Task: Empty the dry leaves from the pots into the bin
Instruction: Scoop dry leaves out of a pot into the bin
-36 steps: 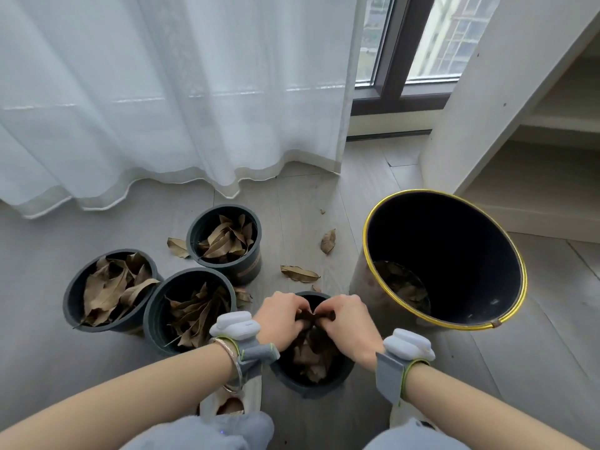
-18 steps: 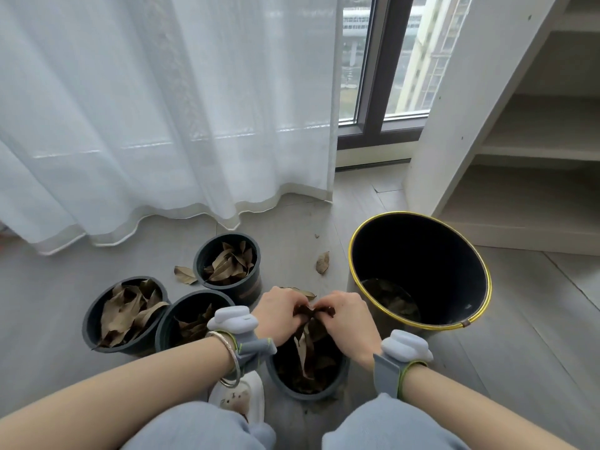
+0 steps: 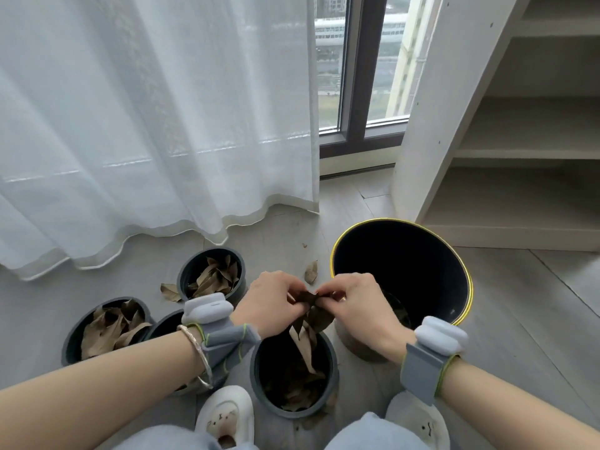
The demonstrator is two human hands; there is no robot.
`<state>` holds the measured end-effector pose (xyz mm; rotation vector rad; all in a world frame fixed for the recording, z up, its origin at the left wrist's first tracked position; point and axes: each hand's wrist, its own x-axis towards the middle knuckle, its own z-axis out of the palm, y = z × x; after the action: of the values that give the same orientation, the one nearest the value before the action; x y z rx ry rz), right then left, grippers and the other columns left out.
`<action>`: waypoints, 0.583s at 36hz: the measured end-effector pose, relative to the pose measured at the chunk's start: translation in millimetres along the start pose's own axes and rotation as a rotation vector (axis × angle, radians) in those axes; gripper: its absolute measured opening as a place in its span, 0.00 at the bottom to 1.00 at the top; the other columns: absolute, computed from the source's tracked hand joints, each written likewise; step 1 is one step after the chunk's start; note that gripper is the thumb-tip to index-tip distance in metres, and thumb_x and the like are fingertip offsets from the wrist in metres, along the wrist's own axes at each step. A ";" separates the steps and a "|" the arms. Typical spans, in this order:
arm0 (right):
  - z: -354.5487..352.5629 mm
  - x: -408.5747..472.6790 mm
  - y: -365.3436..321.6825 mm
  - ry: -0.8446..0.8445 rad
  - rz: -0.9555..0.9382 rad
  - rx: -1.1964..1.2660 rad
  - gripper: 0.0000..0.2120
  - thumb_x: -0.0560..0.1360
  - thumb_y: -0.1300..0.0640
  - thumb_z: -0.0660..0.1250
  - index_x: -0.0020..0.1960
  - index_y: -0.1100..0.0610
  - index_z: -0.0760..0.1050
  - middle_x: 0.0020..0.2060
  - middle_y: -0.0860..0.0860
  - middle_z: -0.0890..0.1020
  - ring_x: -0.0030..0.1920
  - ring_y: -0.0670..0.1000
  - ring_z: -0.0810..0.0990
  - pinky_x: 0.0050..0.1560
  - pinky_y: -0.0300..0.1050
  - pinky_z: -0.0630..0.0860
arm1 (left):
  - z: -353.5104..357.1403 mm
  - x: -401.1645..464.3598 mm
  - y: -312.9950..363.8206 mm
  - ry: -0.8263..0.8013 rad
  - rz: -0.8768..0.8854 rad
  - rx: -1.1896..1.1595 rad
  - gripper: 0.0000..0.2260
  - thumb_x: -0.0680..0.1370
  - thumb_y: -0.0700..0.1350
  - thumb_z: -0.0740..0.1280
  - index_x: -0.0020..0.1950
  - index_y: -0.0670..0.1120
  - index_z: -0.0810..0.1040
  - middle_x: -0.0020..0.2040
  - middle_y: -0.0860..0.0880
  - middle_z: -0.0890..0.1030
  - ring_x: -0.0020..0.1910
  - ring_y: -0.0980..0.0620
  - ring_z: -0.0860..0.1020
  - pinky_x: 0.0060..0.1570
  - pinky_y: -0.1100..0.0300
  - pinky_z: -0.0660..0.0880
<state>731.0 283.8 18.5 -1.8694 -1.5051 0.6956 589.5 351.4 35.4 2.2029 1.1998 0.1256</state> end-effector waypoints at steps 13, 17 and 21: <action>-108.1 18.5 18.7 0.089 0.034 0.024 0.04 0.69 0.61 0.73 0.40 0.53 0.85 0.34 0.53 0.85 0.38 0.52 0.83 0.45 0.47 0.80 | -6.9 62.4 87.8 0.000 0.163 -0.094 0.04 0.72 0.43 0.70 0.45 0.47 0.84 0.38 0.49 0.83 0.43 0.51 0.82 0.47 0.58 0.77; -111.5 24.6 48.6 0.095 0.086 -0.029 0.04 0.70 0.61 0.72 0.42 0.54 0.85 0.34 0.52 0.85 0.37 0.51 0.82 0.45 0.44 0.79 | 19.9 88.0 98.3 -0.039 0.183 -0.058 0.05 0.73 0.42 0.69 0.46 0.45 0.84 0.41 0.46 0.84 0.44 0.50 0.82 0.49 0.54 0.78; -97.9 34.5 88.7 0.071 0.178 -0.090 0.05 0.71 0.60 0.71 0.44 0.54 0.85 0.32 0.49 0.82 0.33 0.45 0.78 0.38 0.35 0.74 | 57.8 115.5 93.1 -0.098 0.168 0.023 0.05 0.73 0.43 0.69 0.46 0.45 0.83 0.43 0.46 0.84 0.45 0.48 0.81 0.50 0.53 0.78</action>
<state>867.3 290.2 16.2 -2.0930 -1.3572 0.6439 745.4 378.1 17.7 2.3000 0.9674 0.0722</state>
